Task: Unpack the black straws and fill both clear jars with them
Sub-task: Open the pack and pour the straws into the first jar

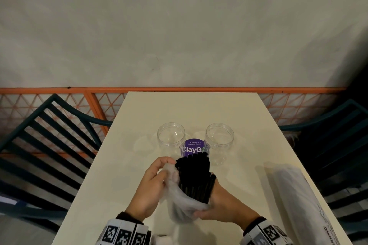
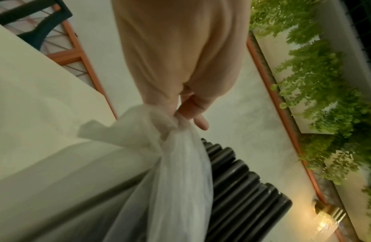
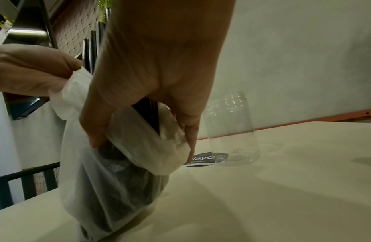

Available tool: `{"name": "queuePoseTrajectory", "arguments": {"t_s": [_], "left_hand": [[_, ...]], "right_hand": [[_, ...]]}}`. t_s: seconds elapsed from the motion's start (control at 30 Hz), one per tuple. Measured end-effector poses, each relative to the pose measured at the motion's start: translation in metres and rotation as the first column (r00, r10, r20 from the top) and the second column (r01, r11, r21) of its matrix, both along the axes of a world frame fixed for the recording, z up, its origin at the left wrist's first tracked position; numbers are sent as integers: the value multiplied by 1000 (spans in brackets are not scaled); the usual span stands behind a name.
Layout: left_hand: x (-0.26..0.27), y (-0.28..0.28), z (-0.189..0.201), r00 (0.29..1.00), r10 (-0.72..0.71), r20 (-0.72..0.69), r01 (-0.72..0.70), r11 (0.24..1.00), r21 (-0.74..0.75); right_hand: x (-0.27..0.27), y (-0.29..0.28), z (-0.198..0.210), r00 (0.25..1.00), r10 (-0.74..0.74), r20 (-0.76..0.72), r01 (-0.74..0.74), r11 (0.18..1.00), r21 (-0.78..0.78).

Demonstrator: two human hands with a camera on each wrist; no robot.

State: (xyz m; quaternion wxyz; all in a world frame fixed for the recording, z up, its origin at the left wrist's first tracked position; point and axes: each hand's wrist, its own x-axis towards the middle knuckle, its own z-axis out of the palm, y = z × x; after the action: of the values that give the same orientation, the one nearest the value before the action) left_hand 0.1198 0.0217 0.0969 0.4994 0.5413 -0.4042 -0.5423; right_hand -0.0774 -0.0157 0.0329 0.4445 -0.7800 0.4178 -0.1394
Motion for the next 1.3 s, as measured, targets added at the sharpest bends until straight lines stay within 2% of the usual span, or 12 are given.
{"name": "queuePoseTrajectory", "arguments": {"t_s": [0.1,0.23,0.4,0.53,0.67,0.7,0.77,0.87,1.0,1.07,1.2,1.3], "left_hand": [[9,-2,0,999,-25,23,25,1000,9],[18,-7,-2,967,-39,253,47,999,-25],[18,-13,-8,934,-20,358,52,995,-80],[25,-11,-18,864,49,501,13,993,-118],[43,-3,-20,862,-228,453,280,959,-50],[47,-2,-19,851,-249,462,304,951,-49],[52,-1,-20,855,-187,484,261,961,-89],[52,-3,-26,888,2,460,92,979,-181],[38,-3,-32,897,201,393,-127,970,-206],[27,-3,-30,860,280,426,-195,953,-232],[14,-7,-27,782,371,502,-233,919,-317],[5,-6,-27,785,325,528,-173,933,-316]], "right_hand": [[1,-2,5,999,23,-49,-24,999,-31],[-2,-6,5,992,83,-97,-81,997,18],[-1,-9,-1,995,85,-41,-82,993,82],[-6,-12,-4,988,106,-113,-98,992,79],[-18,-21,2,983,121,-138,-99,983,154],[-21,-23,4,988,99,-116,-80,984,160],[-27,-25,8,999,48,-24,-42,979,200],[-30,-25,7,994,-5,112,-22,972,235],[-22,-25,1,991,-130,37,129,991,40],[-17,-24,0,981,-194,-4,193,979,-64],[-6,-19,3,935,-347,64,352,931,-93],[4,-14,7,865,-483,132,491,871,-30]]}}
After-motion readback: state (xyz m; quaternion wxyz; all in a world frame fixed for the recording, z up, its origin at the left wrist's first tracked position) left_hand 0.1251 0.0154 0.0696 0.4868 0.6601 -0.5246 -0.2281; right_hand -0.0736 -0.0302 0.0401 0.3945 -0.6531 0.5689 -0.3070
